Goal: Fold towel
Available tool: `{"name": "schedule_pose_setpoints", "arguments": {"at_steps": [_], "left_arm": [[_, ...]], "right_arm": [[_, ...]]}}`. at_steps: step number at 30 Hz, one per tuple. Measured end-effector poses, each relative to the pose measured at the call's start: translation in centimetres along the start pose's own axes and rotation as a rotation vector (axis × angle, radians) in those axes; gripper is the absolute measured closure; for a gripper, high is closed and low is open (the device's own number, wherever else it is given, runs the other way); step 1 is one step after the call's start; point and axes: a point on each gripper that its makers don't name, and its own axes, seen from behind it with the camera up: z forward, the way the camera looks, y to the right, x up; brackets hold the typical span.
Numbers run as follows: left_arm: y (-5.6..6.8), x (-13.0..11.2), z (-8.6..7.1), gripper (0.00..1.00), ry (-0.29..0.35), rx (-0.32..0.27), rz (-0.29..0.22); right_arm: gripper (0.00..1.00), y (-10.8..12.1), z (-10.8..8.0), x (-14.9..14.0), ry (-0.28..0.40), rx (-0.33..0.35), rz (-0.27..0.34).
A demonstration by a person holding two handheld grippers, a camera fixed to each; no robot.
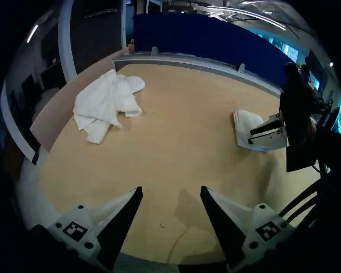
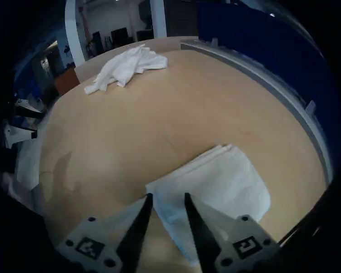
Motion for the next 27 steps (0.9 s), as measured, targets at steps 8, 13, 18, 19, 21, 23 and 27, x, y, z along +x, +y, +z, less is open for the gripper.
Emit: {"name": "schedule_pose_setpoints", "arguments": {"at_steps": [8,13,18,19,21,23,27], "left_arm": [[0.3,0.6,0.4,0.06,0.002,-0.007,0.013],[0.6,0.9,0.6,0.06,0.002,-0.014,0.018],[1.1,1.0,0.8,0.06,0.003,-0.023,0.027],[1.1,1.1,0.8,0.06,0.003,-0.025,0.029],[1.3,1.1,0.9,0.06,0.003,-0.028,0.033],[1.5,1.2,1.0,0.06,0.003,-0.031,0.036],[1.9,1.4,1.1,0.06,0.003,-0.039,0.041]], "right_arm": [[0.0,1.2,-1.8,-0.3,0.053,-0.077,0.024],[0.0,2.1,-2.8,-1.3,0.065,-0.114,0.061],[0.0,2.9,-3.7,-2.6,0.066,-0.144,0.104],[0.0,3.1,-3.9,-2.9,0.064,-0.149,0.11],[0.0,3.4,-4.2,-3.5,0.059,-0.161,0.122],[0.0,3.7,-4.5,-4.2,0.054,-0.171,0.13],[0.0,4.2,-4.9,-5.6,0.036,-0.195,0.152]]}}
